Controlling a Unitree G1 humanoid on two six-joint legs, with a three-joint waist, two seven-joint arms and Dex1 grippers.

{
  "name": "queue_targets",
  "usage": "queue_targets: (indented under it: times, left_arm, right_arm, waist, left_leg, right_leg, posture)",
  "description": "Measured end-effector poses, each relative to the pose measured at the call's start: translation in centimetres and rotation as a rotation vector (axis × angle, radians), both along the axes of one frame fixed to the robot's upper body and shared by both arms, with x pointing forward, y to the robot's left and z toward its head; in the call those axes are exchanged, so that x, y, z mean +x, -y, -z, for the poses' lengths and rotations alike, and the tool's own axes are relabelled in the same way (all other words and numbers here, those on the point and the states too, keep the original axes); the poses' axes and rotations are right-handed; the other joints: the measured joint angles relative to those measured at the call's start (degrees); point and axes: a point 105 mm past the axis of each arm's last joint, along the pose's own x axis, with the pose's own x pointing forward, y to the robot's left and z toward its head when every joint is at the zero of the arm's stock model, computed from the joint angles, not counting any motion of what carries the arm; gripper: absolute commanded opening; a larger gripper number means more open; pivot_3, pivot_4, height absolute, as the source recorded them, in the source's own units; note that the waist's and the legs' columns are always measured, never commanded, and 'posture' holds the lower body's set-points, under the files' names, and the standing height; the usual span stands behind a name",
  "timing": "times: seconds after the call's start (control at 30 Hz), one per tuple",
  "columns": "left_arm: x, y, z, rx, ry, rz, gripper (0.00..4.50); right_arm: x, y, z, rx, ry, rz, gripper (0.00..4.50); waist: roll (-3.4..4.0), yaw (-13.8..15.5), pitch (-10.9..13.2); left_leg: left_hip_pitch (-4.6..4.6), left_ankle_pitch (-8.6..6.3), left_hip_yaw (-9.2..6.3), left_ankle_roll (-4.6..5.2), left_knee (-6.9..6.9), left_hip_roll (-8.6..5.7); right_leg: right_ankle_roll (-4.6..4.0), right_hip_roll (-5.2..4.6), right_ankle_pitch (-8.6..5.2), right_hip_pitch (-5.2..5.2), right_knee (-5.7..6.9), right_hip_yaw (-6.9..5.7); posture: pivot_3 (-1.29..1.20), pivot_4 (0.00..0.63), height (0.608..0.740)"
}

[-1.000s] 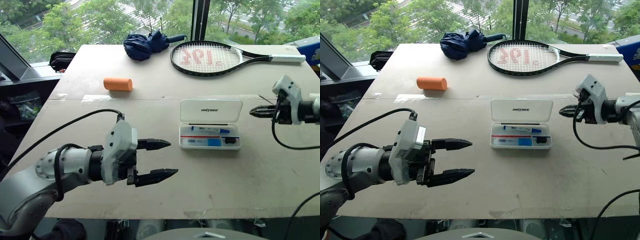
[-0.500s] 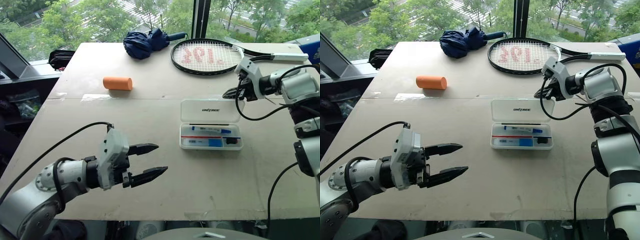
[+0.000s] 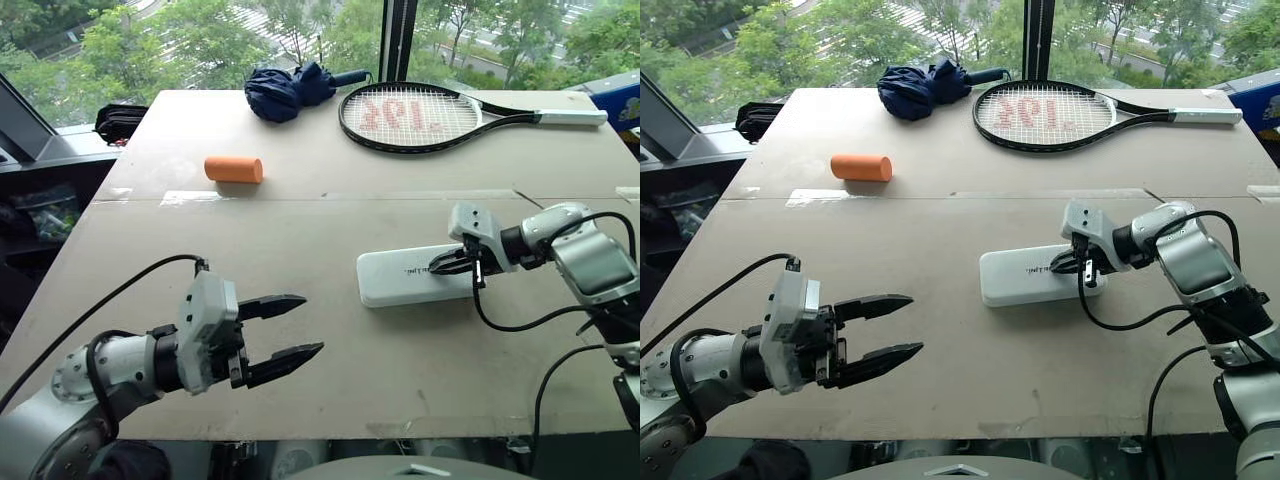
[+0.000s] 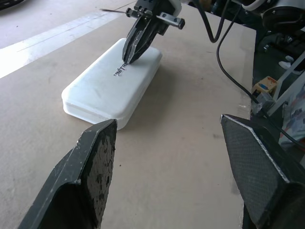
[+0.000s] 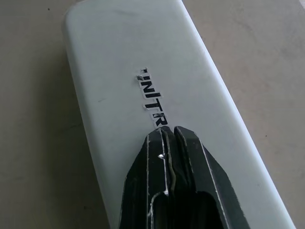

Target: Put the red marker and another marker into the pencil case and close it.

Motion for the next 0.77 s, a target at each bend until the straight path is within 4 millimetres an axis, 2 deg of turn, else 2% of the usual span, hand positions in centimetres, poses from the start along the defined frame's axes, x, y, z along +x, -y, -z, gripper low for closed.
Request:
queue_targets:
  times: [0.07, 0.13, 0.17, 0.2, 0.27, 0.33, 0.4, 0.43, 0.5, 0.6, 0.77]
  left_arm:
    - [0.0, 0.1, 0.1, 0.006, 0.002, 0.008, 3.5]
    - [0.1, 0.2, 0.3, 0.016, -0.003, 0.012, 3.5]
    - [0.1, 0.1, 0.6, 0.021, -0.013, 0.003, 3.5]
    - [0.2, -0.1, 0.7, 0.024, -0.021, -0.003, 3.5]
    - [0.2, -0.3, 0.8, 0.031, -0.022, -0.014, 3.5]
    - [0.1, -0.8, 1.0, 0.033, -0.036, -0.038, 3.5]
    - [-0.1, -1.6, 1.4, 0.035, -0.059, -0.068, 3.5]
    - [-0.3, -2.0, 1.5, 0.039, -0.072, -0.079, 3.5]
    - [-0.8, -3.0, 1.9, 0.053, -0.099, -0.104, 3.5]
    - [-1.0, -4.0, 1.9, 0.065, -0.108, -0.119, 3.5]
    - [-1.7, -5.7, 3.3, 0.108, -0.165, -0.135, 3.5]
  right_arm:
    - [-0.2, 0.1, 0.6, 0.027, 0.042, 0.01, 0.03]
    - [-1.2, 0.1, 0.2, 0.195, 0.069, 0.038, 0.03]
    - [-2.4, -0.2, -0.1, 0.33, 0.056, 0.046, 0.26]
    - [-3.2, -0.2, -0.4, 0.383, 0.048, 0.043, 0.53]
    - [-5.0, 1.7, -1.9, 0.452, 0.083, 0.077, 1.32]
    - [-6.6, 4.3, -2.5, 0.439, 0.117, 0.147, 2.11]
    - [-8.5, 6.3, -2.5, 0.439, 0.143, 0.22, 3.07]
    - [-9.7, 7.3, -1.9, 0.432, 0.135, 0.267, 3.4]
    - [-12.3, 10.3, -1.4, 0.417, 0.136, 0.416, 4.41]
    - [-15.3, 12.6, -1.6, 0.386, 0.156, 0.538, 4.48]
    - [-19.4, 14.7, -1.7, 0.342, 0.153, 0.664, 4.48]
  waist:
    - [-0.3, 0.1, -0.2]
    - [-0.51, 0.46, -0.27]
    - [-0.42, 0.69, -0.1]
    - [0.03, 0.79, 0.22]
    - [0.74, 1.4, 0.55]
    - [0.71, 1.64, 0.56]
    - [0.6, 1.63, 0.49]
    - [0.62, 1.61, 0.5]
    - [0.74, 1.63, 0.53]
    - [0.79, 1.56, 0.55]
    - [0.73, 1.36, 0.53]
  left_leg:
    - [0.4, -0.01, -0.1, 0.0, -0.06, 0.03]
    - [0.53, -0.02, -0.33, -0.01, -0.08, 0.04]
    - [0.38, -0.02, -0.38, -0.01, -0.04, 0.04]
    - [0.26, -0.02, -0.31, -0.01, -0.01, -0.02]
    - [0.11, -0.02, -0.3, 0.01, -0.01, -0.21]
    - [0.02, -0.03, -0.42, 0.03, -0.02, -0.2]
    - [-0.13, -0.03, -0.58, 0.03, -0.03, -0.08]
    - [-0.21, -0.03, -0.56, 0.03, -0.04, -0.08]
    - [-0.28, -0.03, -0.52, 0.03, -0.05, -0.09]
    - [-0.22, -0.03, -0.41, 0.03, -0.04, -0.06]
    - [-0.13, -0.04, -0.16, 0.03, -0.04, 0.09]
  right_leg:
    - [-0.04, 0.0, -0.02, 0.49, -0.15, -0.08]
    - [-0.05, -0.02, -0.04, 0.8, -0.35, -0.13]
    - [-0.05, -0.04, -0.03, 0.77, -0.38, -0.12]
    - [-0.04, -0.1, -0.03, 0.66, -0.4, -0.11]
    - [0.0, -0.41, -0.02, 0.53, -0.37, -0.1]
    - [0.01, -0.41, -0.03, 0.52, -0.43, -0.21]
    - [0.04, -0.35, -0.01, 0.44, -0.52, -0.35]
    - [0.03, -0.35, -0.01, 0.34, -0.51, -0.33]
    - [0.0, -0.31, -0.03, 0.27, -0.51, -0.31]
    - [-0.01, -0.14, -0.06, 0.27, -0.5, -0.25]
    - [-0.01, -0.25, -0.09, 0.25, -0.58, -0.09]
  posture:
    - [0.0, 0.15, 0.73]
    - [0.0, 0.15, 0.73]
    - [0.0, 0.15, 0.73]
    - [0.0, 0.15, 0.73]
    - [0.0, 0.15, 0.73]
    - [0.0, 0.15, 0.73]
    - [0.0, 0.15, 0.73]
    - [0.0, 0.15, 0.73]
    - [0.0, 0.15, 0.73]
    - [0.0, 0.15, 0.73]
    - [0.0, 0.15, 0.73]
